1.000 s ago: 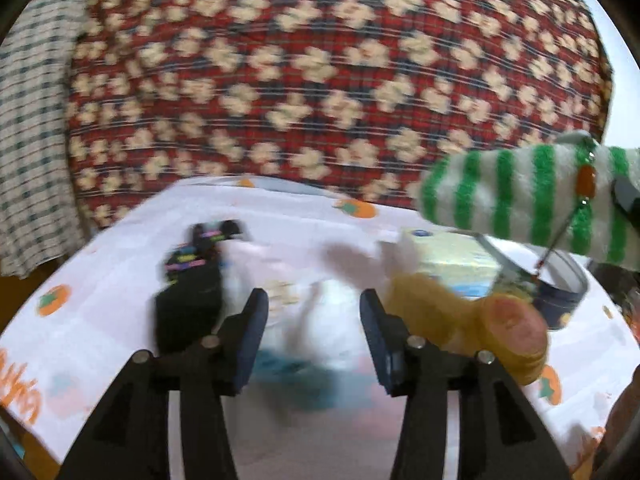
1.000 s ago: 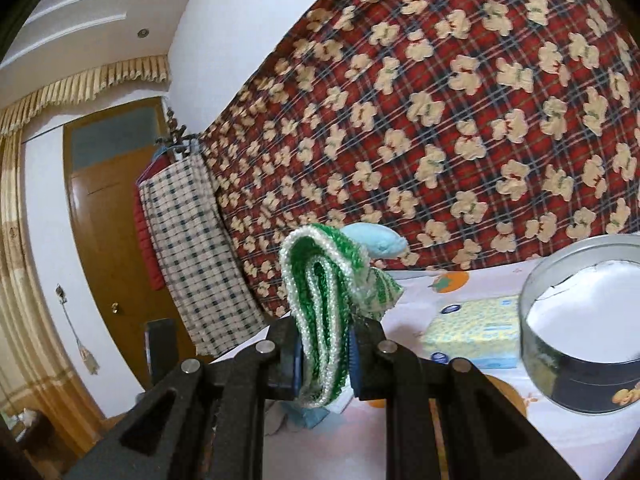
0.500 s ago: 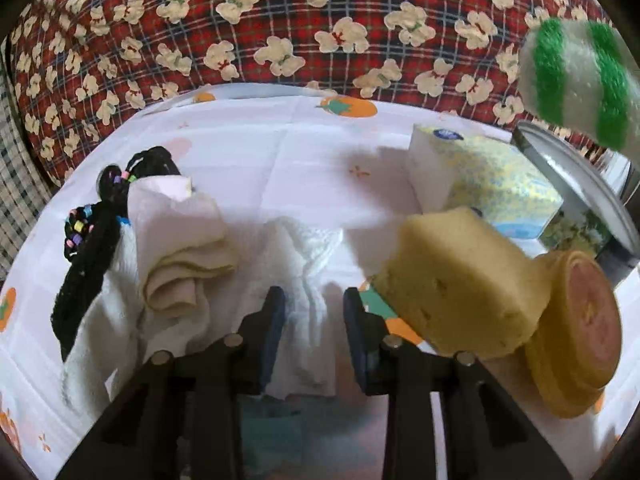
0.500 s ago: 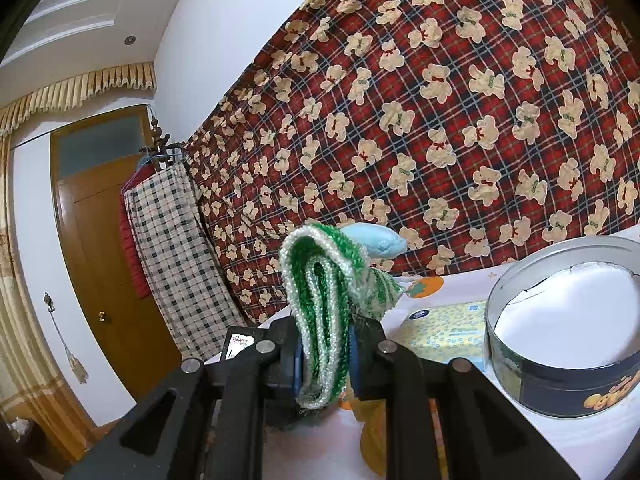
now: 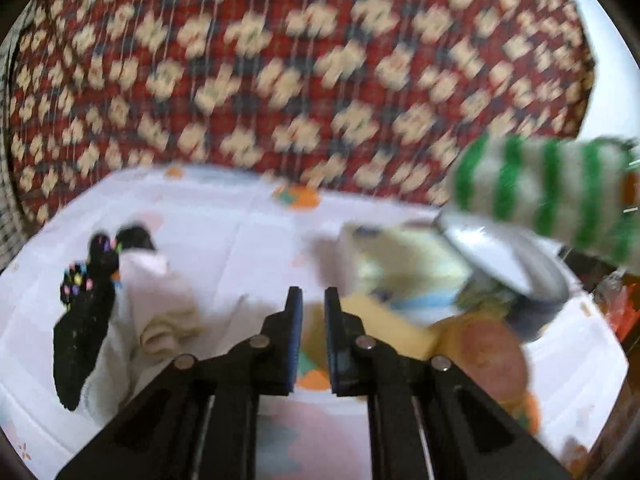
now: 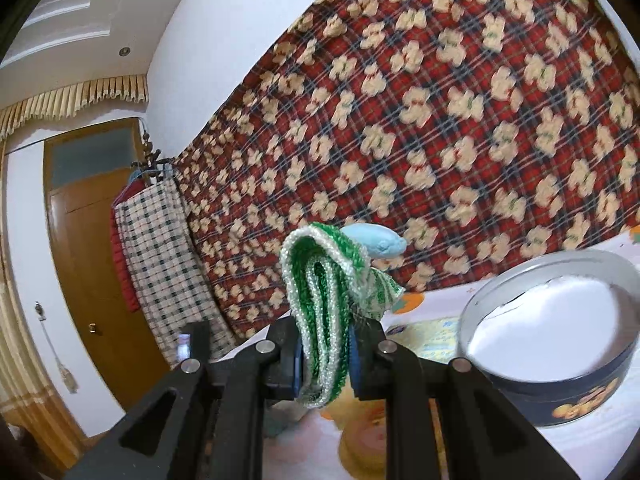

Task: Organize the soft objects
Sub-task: 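Lift the striped sock with the right gripper while the left gripper grasps the white towel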

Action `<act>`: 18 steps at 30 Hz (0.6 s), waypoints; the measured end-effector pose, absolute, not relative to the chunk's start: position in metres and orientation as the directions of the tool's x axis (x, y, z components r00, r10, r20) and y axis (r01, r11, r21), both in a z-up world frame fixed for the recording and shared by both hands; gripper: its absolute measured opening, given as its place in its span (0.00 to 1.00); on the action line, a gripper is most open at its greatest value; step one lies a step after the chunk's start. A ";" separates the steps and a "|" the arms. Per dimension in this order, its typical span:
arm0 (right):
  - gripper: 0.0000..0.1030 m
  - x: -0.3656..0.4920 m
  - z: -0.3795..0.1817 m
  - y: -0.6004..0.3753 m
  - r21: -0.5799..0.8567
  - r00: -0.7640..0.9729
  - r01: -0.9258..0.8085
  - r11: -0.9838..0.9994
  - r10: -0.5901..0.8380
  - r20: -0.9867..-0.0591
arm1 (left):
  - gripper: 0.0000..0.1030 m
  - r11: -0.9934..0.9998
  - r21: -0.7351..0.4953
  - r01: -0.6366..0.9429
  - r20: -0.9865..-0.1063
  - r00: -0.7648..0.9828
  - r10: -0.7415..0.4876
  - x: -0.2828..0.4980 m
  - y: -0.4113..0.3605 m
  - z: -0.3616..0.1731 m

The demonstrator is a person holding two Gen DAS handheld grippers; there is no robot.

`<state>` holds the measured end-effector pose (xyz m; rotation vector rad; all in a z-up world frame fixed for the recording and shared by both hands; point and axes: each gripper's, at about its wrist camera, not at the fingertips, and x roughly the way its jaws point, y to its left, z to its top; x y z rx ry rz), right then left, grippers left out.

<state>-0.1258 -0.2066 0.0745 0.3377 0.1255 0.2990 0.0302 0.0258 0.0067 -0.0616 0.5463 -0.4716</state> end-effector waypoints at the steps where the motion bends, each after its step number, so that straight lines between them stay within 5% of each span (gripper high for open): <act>1: 0.18 -0.129 0.076 -0.210 0.335 0.955 -0.251 0.908 0.288 -0.065 | 0.08 0.885 -0.182 0.430 -0.455 0.761 -0.463 0.023 0.025 0.013; 7: 0.18 -0.140 0.079 -0.238 0.302 0.986 -0.134 0.944 0.157 -0.053 | 0.08 0.839 -0.188 0.510 -0.343 0.767 -0.543 -0.002 0.010 0.046; 12: 0.18 -0.150 0.077 -0.266 0.344 0.991 -0.096 0.934 0.123 -0.059 | 0.11 0.870 -0.118 0.479 -0.363 0.794 -0.487 -0.001 0.011 0.064; 14: 0.18 -0.154 0.076 -0.270 0.343 0.993 -0.086 0.935 0.110 -0.052 | 0.21 0.897 -0.088 0.433 -0.426 0.798 -0.426 0.014 0.020 0.061; 16: 0.18 -0.155 0.075 -0.273 0.354 0.993 -0.088 0.931 0.110 -0.044 | 0.49 0.929 -0.078 0.363 -0.512 0.785 -0.349 0.033 0.031 0.053; 18: 0.18 -0.154 0.075 -0.274 0.367 0.992 -0.101 0.925 0.123 -0.039 | 0.53 0.949 -0.053 0.311 -0.627 0.730 -0.274 0.053 0.037 0.032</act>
